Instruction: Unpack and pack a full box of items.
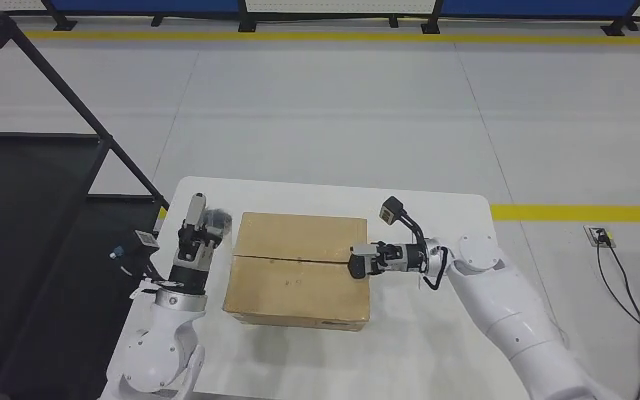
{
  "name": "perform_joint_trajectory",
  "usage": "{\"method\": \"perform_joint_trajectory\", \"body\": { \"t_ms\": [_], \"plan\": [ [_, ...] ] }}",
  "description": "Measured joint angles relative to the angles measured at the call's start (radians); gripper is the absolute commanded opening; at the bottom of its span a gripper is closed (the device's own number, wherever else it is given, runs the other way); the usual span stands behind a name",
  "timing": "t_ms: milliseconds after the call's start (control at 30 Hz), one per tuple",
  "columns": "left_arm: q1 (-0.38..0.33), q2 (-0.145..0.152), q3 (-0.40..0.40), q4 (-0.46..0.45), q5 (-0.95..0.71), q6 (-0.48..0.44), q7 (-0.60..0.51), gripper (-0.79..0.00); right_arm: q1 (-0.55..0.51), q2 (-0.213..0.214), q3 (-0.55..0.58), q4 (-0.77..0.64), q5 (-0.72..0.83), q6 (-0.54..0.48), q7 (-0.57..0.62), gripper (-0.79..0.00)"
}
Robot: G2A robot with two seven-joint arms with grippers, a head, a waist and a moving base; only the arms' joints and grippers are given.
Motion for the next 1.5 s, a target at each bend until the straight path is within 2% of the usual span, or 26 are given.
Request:
{"method": "perform_joint_trajectory", "body": {
  "t_ms": [433,800,1233,1500],
  "plan": [
    [-0.094,-0.023,0.14,0.039,0.16,0.103,-0.006,0.0,-0.037,0.021,0.04,-0.039,-0.015,0.039,-0.007,0.0],
    [-0.153,-0.046,0.242,0.088,0.25,0.133,-0.015,0.0,-0.068,0.038,0.088,-0.042,0.009,0.007,0.005,0.0],
    [-0.186,-0.07,0.324,0.129,0.313,0.157,-0.039,0.0,-0.176,0.088,0.232,-0.092,0.079,-0.051,0.034,0.0],
    [-0.215,-0.087,0.372,0.168,0.356,0.17,-0.043,0.0,-0.259,0.12,0.317,-0.14,0.112,-0.054,0.038,0.0]
  ]
}}
